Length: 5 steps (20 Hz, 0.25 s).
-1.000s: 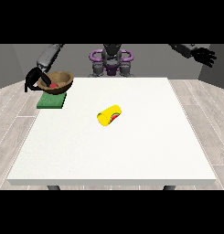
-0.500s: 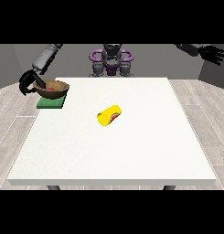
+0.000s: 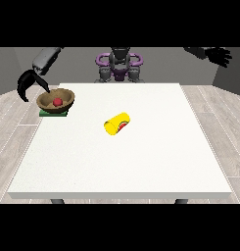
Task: Pick the cup and pour the ball into the bowl, then pick the bowl and place it on the pad
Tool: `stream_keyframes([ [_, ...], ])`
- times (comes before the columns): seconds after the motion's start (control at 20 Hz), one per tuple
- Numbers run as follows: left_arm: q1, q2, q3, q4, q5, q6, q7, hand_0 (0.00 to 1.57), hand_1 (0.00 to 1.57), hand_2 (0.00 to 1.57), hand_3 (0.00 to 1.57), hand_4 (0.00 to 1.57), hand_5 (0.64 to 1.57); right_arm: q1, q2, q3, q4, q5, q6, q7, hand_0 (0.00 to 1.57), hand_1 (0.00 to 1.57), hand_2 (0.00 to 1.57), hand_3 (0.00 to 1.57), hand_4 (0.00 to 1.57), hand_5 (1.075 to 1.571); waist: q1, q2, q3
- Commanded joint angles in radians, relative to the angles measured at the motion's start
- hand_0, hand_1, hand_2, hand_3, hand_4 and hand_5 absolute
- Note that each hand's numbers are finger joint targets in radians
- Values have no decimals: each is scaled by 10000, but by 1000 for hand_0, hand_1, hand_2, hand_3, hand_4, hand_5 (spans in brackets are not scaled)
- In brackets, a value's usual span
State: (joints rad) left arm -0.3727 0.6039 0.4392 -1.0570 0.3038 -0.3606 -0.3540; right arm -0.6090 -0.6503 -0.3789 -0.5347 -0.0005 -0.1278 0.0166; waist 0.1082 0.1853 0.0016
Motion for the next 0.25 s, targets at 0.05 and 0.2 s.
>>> stream_keyframes([
  [0.05, -290, -1235, -1214, -913, -442, 1021, 1493, 0, 0, 0, 0, 902, 1559, -701, -416, 398, -49, 225, 554, 1160, 0, 0, 0, 0, 0, 1356, -259, -1546, -10],
  [0.2, 485, -924, -1022, 64, -606, 736, 1513, 0, 0, 0, 0, 902, 1559, -818, 730, 763, -937, -45, 1089, 1182, 0, 0, 0, 0, 476, 1434, -765, -3014, -35],
])
